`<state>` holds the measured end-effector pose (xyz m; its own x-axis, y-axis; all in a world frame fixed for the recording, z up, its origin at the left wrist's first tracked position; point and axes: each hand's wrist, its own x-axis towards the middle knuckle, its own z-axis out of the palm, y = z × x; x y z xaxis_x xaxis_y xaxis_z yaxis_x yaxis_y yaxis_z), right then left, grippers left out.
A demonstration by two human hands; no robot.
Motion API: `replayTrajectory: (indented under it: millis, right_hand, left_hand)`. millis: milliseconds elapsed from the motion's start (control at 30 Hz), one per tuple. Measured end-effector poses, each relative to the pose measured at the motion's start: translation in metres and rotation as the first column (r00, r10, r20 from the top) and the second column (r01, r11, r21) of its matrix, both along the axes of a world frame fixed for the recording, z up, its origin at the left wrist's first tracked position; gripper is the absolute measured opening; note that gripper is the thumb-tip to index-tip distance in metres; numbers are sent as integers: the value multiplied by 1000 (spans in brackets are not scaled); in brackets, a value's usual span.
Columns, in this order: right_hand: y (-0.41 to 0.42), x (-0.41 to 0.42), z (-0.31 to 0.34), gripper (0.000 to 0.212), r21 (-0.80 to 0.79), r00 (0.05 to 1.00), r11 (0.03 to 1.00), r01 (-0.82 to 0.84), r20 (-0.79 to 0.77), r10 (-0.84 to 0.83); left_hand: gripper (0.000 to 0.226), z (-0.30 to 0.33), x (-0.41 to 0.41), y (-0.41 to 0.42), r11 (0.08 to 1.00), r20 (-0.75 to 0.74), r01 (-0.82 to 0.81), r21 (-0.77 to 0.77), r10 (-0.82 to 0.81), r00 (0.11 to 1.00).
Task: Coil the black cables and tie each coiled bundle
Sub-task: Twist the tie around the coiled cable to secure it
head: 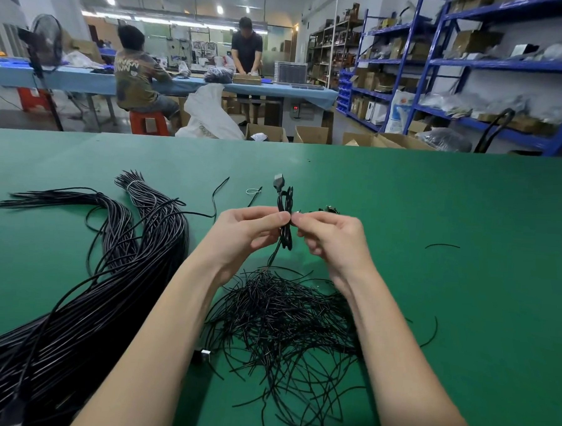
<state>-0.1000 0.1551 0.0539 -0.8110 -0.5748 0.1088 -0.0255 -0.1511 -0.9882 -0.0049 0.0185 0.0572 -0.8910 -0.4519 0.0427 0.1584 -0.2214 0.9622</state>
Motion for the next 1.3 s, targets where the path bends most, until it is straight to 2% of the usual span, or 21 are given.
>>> replayTrajectory:
  millis: [33, 67, 100, 133, 167, 233, 300, 400, 500, 667, 800, 867, 900, 933, 1000, 1033, 1067, 1100, 1167, 1233, 1300]
  right_hand:
    - [-3, 2, -1, 22, -97, 956, 992, -76, 277, 100]
    - [-5, 3, -2, 26, -168, 866, 979, -115, 465, 182]
    - [-6, 3, -4, 28, -194, 817, 972, -134, 534, 219]
    - [-7, 2, -5, 26, -168, 834, 976, -137, 512, 205]
    - [-9, 3, -6, 19, -103, 907, 989, -107, 398, 140]
    - [-9, 4, -8, 7, -6, 998, 998, 63, -12, -63]
    - [-8, 2, -12, 11, 8, 909, 977, 211, -370, -193]
    - [-3, -3, -17, 14, -22, 654, 955, 295, -724, -219]
    - [1, -5, -18, 12, -21, 473, 954, 300, -865, -168]
    - [5, -8, -18, 9, 2, 431, 960, 279, -894, -124]
    - [5, -6, -16, 6, 25, 453, 966, 257, -886, -98]
    - [1, -4, -15, 11, 58, 560, 972, 229, -824, -83]
    - [-1, -3, -14, 16, 87, 655, 976, 200, -753, -66]
    - [-2, -3, -13, 22, 113, 779, 985, 127, -627, -29]
    - [-2, -2, -8, 24, 64, 973, 987, -147, -171, 156]
    - [-1, -2, -6, 18, -18, 956, 960, -279, 91, 280]
    - [2, -2, -4, 11, -102, 883, 929, -356, 289, 370]
    - [4, -2, -4, 9, -158, 821, 908, -387, 389, 418]
    - [6, -5, -5, 9, -133, 844, 907, -399, 333, 420]
    - [8, -7, -4, 4, 2, 921, 923, -385, 68, 384]
    - [9, -9, -2, 4, 167, 925, 950, -264, -235, 298]
  left_hand:
    - [28, 0, -1, 1, 1000, -14, -12, -23, 12, 1000]
    - [24, 0, -1, 1, 998, -15, -31, -51, 30, 999]
    - [20, 0, -2, 2, 996, -4, -53, -68, 53, 999]
    - [16, -1, -2, 1, 995, 12, -74, -63, 75, 997]
    - [15, -1, -2, 1, 995, 29, -89, -37, 90, 995]
    - [16, -2, -2, 0, 995, 46, -98, 38, 96, 994]
    - [17, -1, -2, 0, 992, 48, -89, 88, 86, 995]
    - [19, 1, 0, 1, 993, 55, -61, 103, 56, 997]
    - [22, 4, 2, 2, 997, 63, -25, 79, 20, 998]
    - [25, 4, 4, 0, 1000, 90, 4, -17, -2, 996]
    - [16, 7, 5, -4, 996, 116, -2, -93, 12, 993]
    - [16, 8, 6, -5, 994, 109, 16, -107, -4, 994]
    - [21, 8, 7, -5, 994, 97, 24, -102, -14, 995]
    - [28, 8, 9, -6, 995, 85, 31, -97, -23, 996]
    - [39, 8, 10, -7, 993, 72, 46, -112, -38, 997]
    - [42, 8, 10, -7, 990, 71, 52, -130, -43, 997]
    - [44, 9, 10, -5, 988, 74, 53, -148, -43, 996]
    - [44, 9, 9, -4, 986, 77, 50, -156, -38, 996]
    - [39, 10, 7, -3, 990, 84, 35, -135, -24, 996]
    - [27, 9, 5, -6, 995, 94, 18, -102, -9, 996]
    - [19, 7, 5, -8, 996, 110, 9, -86, 1, 994]
